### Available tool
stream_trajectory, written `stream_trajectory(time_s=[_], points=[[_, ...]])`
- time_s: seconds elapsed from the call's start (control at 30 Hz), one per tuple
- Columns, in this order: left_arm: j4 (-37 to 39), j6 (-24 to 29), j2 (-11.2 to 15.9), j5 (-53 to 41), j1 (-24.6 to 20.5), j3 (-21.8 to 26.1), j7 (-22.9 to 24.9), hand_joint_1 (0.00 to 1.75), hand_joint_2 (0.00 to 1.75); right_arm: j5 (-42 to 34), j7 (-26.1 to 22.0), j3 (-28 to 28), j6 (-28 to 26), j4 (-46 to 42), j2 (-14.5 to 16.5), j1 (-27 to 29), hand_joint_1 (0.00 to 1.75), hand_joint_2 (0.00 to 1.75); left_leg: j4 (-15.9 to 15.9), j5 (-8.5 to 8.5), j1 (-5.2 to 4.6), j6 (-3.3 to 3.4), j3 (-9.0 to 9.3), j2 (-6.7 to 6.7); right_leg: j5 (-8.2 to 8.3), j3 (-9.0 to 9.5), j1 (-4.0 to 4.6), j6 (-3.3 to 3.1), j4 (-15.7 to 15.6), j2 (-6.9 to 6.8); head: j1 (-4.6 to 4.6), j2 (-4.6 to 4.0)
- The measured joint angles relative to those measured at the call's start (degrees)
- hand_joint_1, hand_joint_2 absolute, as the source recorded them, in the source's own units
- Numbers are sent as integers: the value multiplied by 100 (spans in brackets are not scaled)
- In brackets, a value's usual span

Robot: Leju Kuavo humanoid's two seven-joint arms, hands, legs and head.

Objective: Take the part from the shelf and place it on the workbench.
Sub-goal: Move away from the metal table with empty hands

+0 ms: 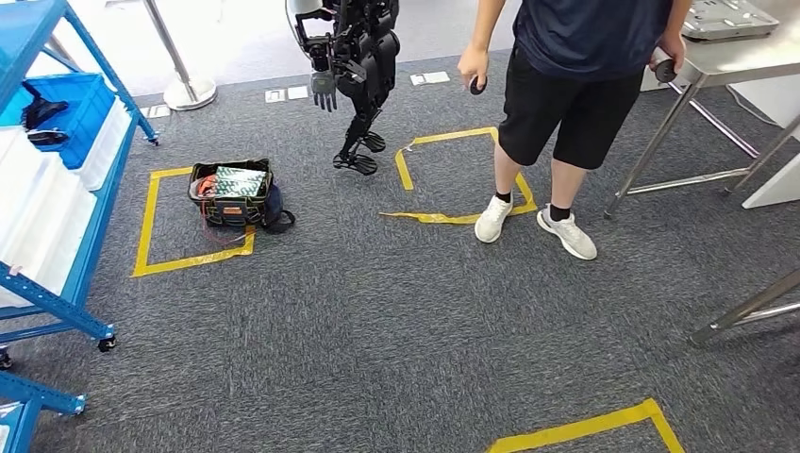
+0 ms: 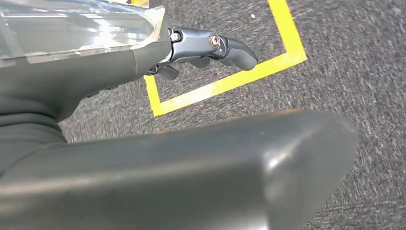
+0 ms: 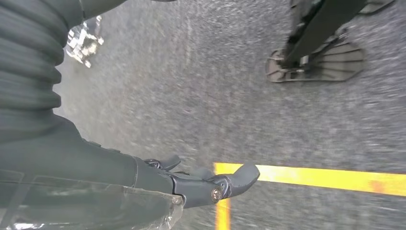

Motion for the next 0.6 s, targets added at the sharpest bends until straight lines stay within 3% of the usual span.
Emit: stream_trajectory(time_s=[0.07, 0.1, 0.17, 0.23, 0.3, 0.33, 0.37, 0.4, 0.47, 0.53, 0.6], points=[[0, 4, 5, 13, 22, 2, -12, 0, 0, 4, 1, 0, 10, 1, 5, -22, 0, 175, 5, 23, 9, -63, -40, -101, 16, 13, 24, -111, 4, -110, -13, 0], [0, 9, 7, 15, 38, 3, -14, 0, 0, 7, 2, 0, 13, 1, 9, -29, 0, 175, 25, 17, 17, -86, -59, -83, 29, 23, 22, -147, -1, -170, -15, 0], [1, 16, 7, 18, 58, 3, -18, 0, 0, 12, 2, 0, 16, 2, 13, -22, 0, 175, 257, -144, 13, -120, -176, 191, 51, 23, 8, -223, -18, -299, -41, 0], [1, 19, 2, 19, 54, 2, -23, 0, 0, 14, 2, 0, 16, 3, 10, -3, 0, 175, 893, -514, 12, -143, -481, 541, 47, 13, 37, -292, -19, -447, -74, 0], [1, 19, -2, 19, 55, 1, -26, 0, 0, 14, 2, 0, 16, 5, 9, 15, 0, 175, 1579, -796, 30, -157, -809, 642, 36, -18, 76, -327, -17, -618, -81, 0], [2, 19, -3, 20, 63, 1, -26, 0, 0, 13, 2, 0, 16, 5, 9, 15, 0, 175, 1674, -788, 35, -154, -847, 657, 29, -31, 89, -335, -17, -702, -83, 0], [2, 19, -4, 22, 71, 1, -26, 0, 0, 12, 2, 0, 16, 5, 9, 13, 0, 175, 1541, -685, 39, -146, -763, 679, 23, -39, 97, -342, -17, -780, -83, 0], [2, 20, -4, 23, 75, 1, -26, 0, 0, 11, 2, 0, 16, 5, 11, 9, 0, 175, 1206, -525, 38, -132, -565, 732, 15, -32, 100, -342, -17, -849, -84, 0], [1, 21, -4, 26, 63, 1, -26, 0, 0, 9, -1, 0, 17, 5, 14, 7, 0, 175, 427, -270, 15, -88, -103, 999, -10, 12, 130, -317, -14, -978, -80, 0], [0, 22, -4, 30, 48, 2, -26, 0, 0, 9, -5, 0, 28, 5, 16, 4, 0, 175, 105, -206, -32, -40, 81, 1135, -27, 69, 153, -260, -15, -1091, -66, 0], [0, 24, -2, 36, 55, 4, -26, 0, 0, 9, -10, 0, 46, 4, 20, -13, 0, 175, 63, -163, -47, 24, 77, 995, -37, 99, 150, -196, -30, -1195, -57, 0]])
